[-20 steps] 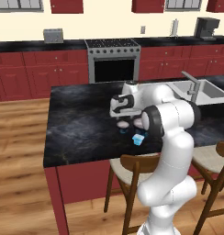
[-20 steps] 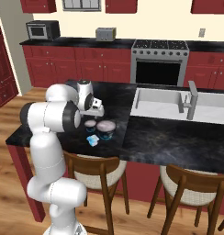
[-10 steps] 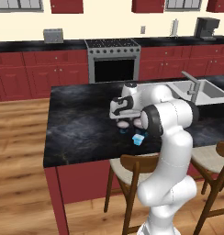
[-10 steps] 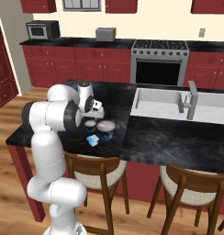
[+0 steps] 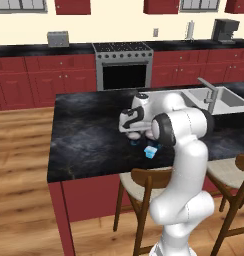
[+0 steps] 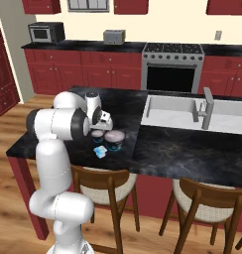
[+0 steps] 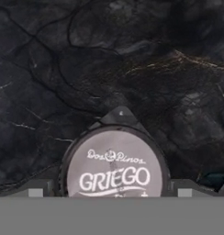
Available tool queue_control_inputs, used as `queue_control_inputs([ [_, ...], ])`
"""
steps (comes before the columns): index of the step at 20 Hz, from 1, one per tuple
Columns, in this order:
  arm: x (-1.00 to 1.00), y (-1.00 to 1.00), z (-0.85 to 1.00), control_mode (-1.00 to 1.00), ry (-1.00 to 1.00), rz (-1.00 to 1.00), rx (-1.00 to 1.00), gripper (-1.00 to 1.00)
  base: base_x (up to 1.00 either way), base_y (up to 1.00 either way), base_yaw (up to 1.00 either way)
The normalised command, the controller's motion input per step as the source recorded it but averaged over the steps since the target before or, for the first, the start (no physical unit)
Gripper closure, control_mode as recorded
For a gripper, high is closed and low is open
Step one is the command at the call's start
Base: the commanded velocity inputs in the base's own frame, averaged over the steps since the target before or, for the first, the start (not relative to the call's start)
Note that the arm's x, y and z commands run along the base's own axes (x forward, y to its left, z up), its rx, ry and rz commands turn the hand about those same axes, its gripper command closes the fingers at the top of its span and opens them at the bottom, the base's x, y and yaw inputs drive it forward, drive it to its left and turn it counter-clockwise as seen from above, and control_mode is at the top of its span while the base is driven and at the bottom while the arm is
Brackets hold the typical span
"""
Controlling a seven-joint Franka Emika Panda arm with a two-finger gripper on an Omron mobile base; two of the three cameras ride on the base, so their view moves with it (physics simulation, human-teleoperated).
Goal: Stack the yogurt containers by placing the smaller containers on top of the larger containers.
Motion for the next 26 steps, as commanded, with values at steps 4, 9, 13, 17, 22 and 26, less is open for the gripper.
queue_control_inputs([
  [4,0.06,0.0,-0.21,-1.0,0.0,0.0,0.0,-1.0,0.0,0.0,0.0],
  [9,0.08,0.0,-0.16,-1.0,0.0,0.0,0.0,-1.0,0.0,0.0,0.0],
  [13,0.09,0.0,-0.16,-1.0,0.0,0.0,0.0,-1.0,0.0,0.0,0.0],
  [17,0.11,0.0,-0.14,-1.0,0.0,0.0,0.0,-1.0,0.0,0.0,0.0],
  [22,0.02,0.0,-0.06,-1.0,0.0,0.0,0.0,-1.0,0.0,0.0,0.0],
  [26,0.0,-0.06,-0.01,-1.0,0.0,0.0,0.0,-1.0,0.0,0.0,0.0],
])
